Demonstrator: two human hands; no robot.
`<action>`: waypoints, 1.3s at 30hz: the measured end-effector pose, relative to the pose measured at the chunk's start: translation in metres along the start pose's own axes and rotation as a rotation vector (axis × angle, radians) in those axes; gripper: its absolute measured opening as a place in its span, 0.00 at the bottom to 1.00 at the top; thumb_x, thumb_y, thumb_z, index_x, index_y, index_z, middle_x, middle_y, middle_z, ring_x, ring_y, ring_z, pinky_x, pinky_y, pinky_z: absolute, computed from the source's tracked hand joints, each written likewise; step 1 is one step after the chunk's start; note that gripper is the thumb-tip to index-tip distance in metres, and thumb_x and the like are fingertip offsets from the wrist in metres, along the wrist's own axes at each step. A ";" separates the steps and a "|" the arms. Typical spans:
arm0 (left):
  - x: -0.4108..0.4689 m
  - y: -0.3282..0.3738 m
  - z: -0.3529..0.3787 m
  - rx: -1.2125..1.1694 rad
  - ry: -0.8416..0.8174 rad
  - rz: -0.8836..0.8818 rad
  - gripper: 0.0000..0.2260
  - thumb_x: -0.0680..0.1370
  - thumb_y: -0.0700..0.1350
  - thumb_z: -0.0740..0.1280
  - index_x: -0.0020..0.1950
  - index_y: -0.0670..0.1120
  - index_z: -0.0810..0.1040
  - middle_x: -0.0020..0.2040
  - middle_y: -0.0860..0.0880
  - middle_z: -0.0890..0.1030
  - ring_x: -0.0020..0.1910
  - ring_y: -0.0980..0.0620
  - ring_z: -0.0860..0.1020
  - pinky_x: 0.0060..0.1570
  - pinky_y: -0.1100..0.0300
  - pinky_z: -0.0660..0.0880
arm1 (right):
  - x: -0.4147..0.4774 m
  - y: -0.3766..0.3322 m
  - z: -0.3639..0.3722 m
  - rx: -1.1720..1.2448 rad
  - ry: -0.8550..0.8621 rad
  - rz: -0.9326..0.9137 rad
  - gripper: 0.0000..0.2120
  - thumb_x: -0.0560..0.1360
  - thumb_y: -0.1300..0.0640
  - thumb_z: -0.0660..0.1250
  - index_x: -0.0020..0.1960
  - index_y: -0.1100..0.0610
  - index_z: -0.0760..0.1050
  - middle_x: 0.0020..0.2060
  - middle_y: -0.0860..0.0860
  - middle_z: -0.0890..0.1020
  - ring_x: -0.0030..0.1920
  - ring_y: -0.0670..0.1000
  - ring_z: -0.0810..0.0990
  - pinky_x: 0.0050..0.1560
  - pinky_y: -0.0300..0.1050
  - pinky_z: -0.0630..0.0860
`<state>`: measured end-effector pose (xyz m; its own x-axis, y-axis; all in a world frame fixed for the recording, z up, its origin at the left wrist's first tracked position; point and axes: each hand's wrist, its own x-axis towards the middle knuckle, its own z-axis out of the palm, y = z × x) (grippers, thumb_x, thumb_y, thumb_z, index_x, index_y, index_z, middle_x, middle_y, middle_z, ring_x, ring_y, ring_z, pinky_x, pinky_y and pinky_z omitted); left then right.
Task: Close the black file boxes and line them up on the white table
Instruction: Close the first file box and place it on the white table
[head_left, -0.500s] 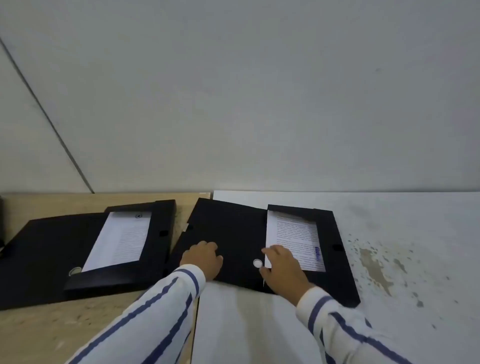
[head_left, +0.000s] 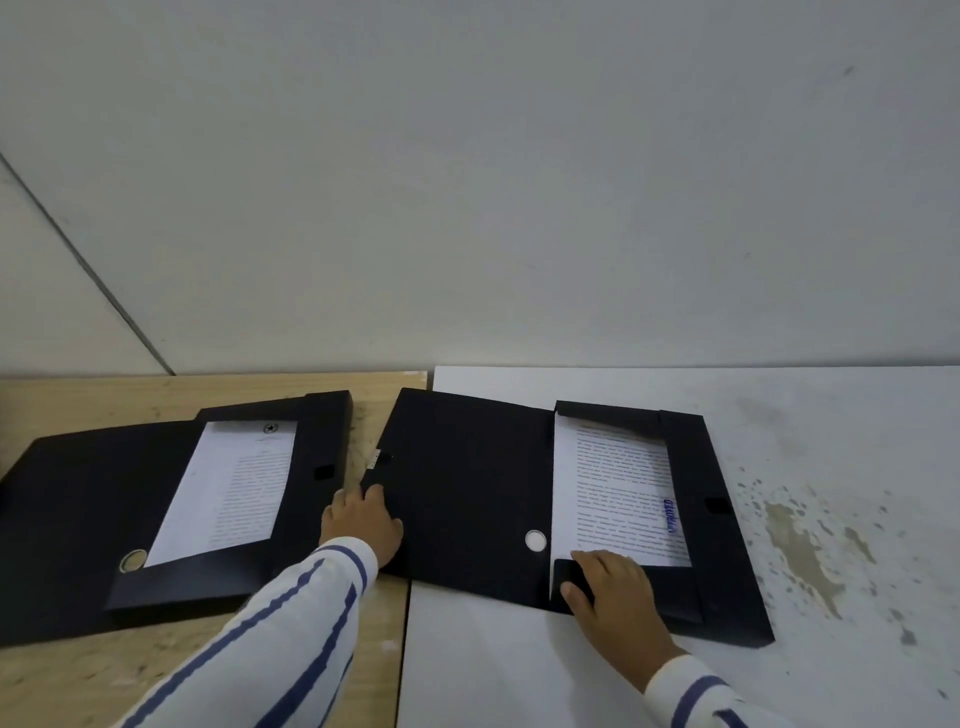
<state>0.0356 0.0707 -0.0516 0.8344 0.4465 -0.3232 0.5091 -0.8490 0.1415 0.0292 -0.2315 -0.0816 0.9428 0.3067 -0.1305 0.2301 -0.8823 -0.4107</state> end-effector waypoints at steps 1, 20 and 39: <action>0.005 -0.001 -0.001 0.006 0.008 -0.005 0.27 0.77 0.53 0.62 0.74 0.47 0.62 0.74 0.43 0.65 0.75 0.41 0.60 0.73 0.47 0.59 | 0.000 0.001 0.002 0.015 0.018 0.004 0.34 0.71 0.36 0.45 0.66 0.53 0.72 0.59 0.50 0.78 0.61 0.51 0.73 0.69 0.49 0.64; 0.023 0.009 -0.087 -0.733 -0.048 0.053 0.11 0.79 0.41 0.60 0.59 0.44 0.77 0.55 0.42 0.79 0.51 0.44 0.78 0.52 0.50 0.75 | -0.002 -0.007 -0.002 0.015 0.017 0.070 0.36 0.68 0.36 0.45 0.66 0.54 0.71 0.60 0.51 0.77 0.62 0.52 0.72 0.68 0.47 0.64; -0.060 0.195 -0.026 -0.712 -0.238 0.561 0.22 0.78 0.53 0.63 0.70 0.48 0.69 0.64 0.46 0.75 0.63 0.47 0.76 0.65 0.53 0.72 | -0.009 0.069 -0.072 0.100 0.120 0.239 0.20 0.77 0.55 0.62 0.68 0.58 0.69 0.69 0.56 0.69 0.70 0.57 0.66 0.70 0.47 0.63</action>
<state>0.0899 -0.1140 0.0196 0.9721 -0.1124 -0.2061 0.1204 -0.5149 0.8487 0.0542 -0.3210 -0.0438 0.9907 0.0446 -0.1287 -0.0212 -0.8829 -0.4691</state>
